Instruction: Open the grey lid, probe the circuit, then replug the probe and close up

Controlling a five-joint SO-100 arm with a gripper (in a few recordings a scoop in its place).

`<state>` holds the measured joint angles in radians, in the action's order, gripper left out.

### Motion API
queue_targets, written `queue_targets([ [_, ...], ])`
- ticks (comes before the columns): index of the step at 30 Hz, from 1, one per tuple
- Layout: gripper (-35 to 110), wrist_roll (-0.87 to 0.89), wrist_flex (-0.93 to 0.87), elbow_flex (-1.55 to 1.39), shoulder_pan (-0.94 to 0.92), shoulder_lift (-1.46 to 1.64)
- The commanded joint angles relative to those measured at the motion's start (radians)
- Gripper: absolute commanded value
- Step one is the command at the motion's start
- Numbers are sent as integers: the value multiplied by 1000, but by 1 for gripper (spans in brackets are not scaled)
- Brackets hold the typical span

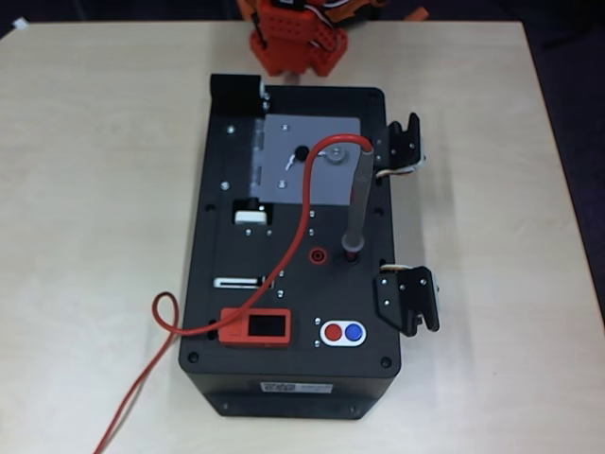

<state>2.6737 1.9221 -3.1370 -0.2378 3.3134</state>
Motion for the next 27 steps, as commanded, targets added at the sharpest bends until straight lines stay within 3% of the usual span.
queue_targets([
  [1,0,-2,15,-5,-17,9],
  [27,0,-14,15,-5,-23,9],
])
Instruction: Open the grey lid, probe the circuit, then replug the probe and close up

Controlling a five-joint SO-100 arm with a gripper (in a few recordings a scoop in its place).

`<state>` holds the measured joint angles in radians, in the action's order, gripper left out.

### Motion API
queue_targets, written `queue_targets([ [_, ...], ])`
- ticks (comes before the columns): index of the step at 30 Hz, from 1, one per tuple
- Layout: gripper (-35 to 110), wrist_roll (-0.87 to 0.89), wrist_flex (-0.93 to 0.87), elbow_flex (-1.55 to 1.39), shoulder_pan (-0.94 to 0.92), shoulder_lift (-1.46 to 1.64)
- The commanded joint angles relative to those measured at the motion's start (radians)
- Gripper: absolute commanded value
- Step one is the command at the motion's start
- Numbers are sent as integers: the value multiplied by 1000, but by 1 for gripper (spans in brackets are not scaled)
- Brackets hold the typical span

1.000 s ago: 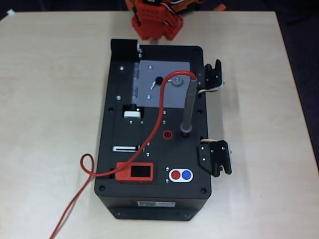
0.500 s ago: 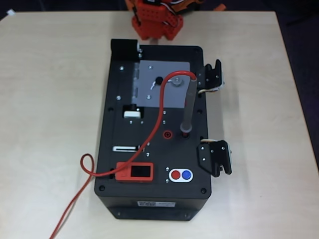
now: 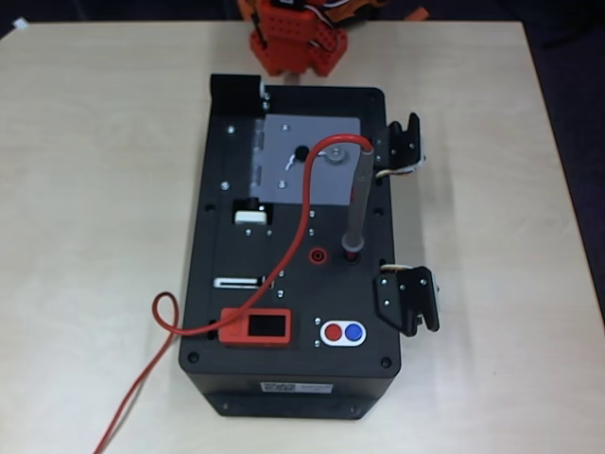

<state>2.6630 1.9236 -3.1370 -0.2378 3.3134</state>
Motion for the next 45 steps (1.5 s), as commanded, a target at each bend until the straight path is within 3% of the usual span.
queue_targets([
  [1,0,-3,14,-5,-23,9],
  [18,0,3,14,-5,235,8],
  [45,0,0,14,-5,334,8],
])
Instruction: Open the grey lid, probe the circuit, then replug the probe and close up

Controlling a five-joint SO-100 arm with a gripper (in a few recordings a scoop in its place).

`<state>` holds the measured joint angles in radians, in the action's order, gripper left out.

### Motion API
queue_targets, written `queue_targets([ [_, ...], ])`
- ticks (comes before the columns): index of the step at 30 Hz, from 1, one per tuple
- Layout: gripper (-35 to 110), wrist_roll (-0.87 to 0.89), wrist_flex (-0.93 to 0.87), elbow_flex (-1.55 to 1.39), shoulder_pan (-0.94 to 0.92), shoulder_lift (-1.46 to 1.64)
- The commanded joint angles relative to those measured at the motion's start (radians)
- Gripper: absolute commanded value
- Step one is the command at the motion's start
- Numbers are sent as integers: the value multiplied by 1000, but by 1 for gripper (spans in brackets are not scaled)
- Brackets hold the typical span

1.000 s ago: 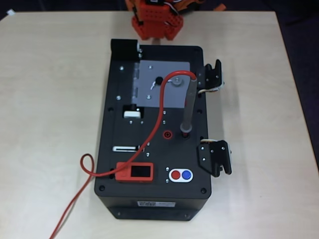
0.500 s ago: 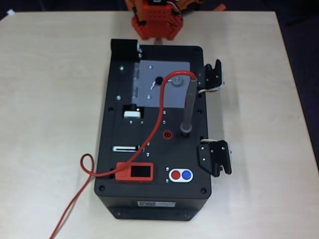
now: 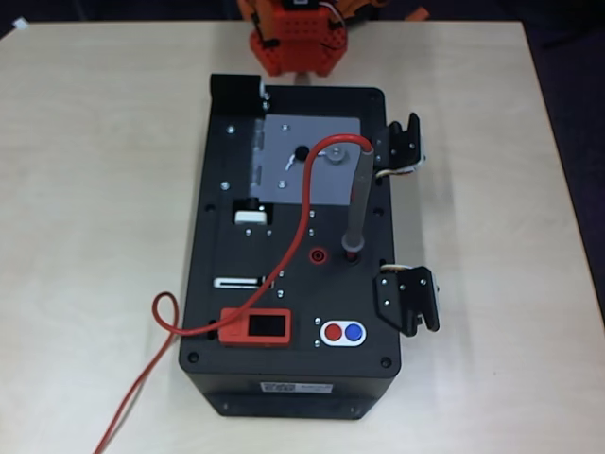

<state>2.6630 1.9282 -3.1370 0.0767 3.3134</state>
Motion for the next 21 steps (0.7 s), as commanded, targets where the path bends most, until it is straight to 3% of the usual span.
queue_targets([
  [1,0,0,9,-5,21,8],
  [21,0,-5,9,-5,35,8],
])
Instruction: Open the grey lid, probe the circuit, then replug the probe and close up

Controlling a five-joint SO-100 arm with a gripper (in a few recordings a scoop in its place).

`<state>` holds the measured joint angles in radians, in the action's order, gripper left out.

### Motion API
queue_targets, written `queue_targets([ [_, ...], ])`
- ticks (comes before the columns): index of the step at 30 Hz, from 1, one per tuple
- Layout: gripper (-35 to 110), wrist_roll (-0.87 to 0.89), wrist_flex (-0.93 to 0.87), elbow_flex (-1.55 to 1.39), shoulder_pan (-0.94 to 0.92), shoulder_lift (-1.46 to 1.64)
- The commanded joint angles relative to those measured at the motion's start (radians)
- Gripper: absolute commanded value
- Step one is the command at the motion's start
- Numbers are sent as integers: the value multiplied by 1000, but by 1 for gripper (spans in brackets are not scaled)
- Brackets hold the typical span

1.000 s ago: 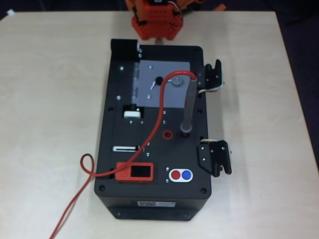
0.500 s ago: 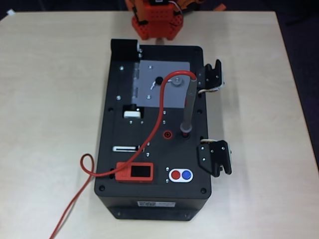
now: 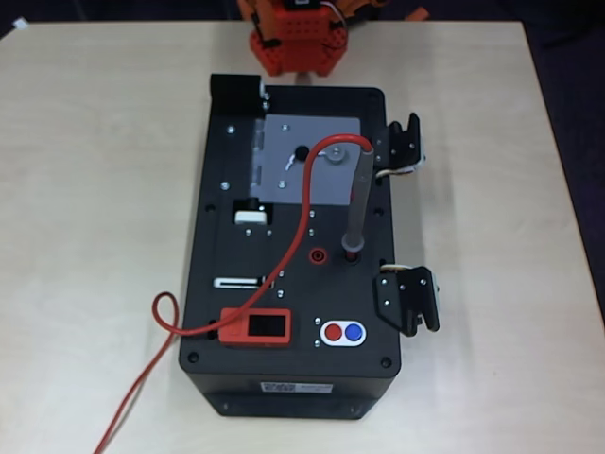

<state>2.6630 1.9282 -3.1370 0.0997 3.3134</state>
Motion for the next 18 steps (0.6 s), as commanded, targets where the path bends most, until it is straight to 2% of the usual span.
queue_targets([
  [1,0,-5,9,-5,12,8],
  [18,0,-5,9,-5,12,8],
])
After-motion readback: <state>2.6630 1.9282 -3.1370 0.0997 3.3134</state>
